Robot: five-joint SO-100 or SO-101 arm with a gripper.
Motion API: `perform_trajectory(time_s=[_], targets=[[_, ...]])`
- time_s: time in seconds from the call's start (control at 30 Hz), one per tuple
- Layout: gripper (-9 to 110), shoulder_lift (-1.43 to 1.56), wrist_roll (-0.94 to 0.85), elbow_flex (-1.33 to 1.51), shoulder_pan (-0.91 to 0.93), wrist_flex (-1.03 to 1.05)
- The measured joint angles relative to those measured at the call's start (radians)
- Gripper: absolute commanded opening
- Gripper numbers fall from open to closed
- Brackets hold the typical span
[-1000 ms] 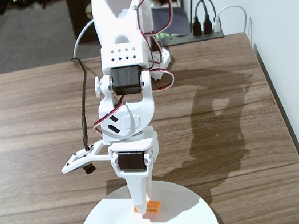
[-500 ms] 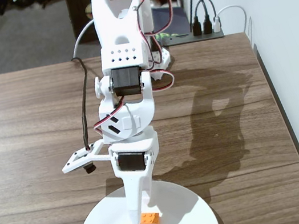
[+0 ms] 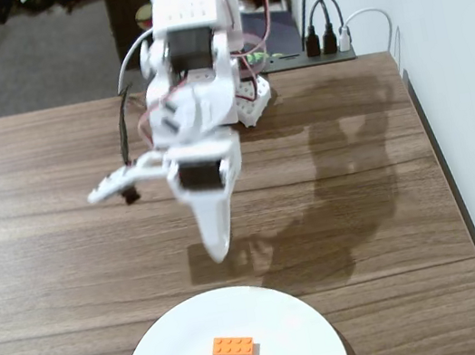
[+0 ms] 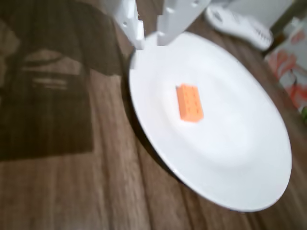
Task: Grasp a lego block and put it on the plate.
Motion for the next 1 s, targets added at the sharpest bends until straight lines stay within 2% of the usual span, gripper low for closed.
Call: perform_trajectory(time_s=[0.13, 0.37, 0.73, 1.0], targets=[[1, 0.256, -0.044, 0.206, -0.009, -0.064], [1, 0.503, -0.094, 0.417, -0.034, -0.083], [1, 0.784, -0.126, 0.592, -0.018, -0.08], [1, 1.0, -0.129, 0.687, -0.041, 0.051]])
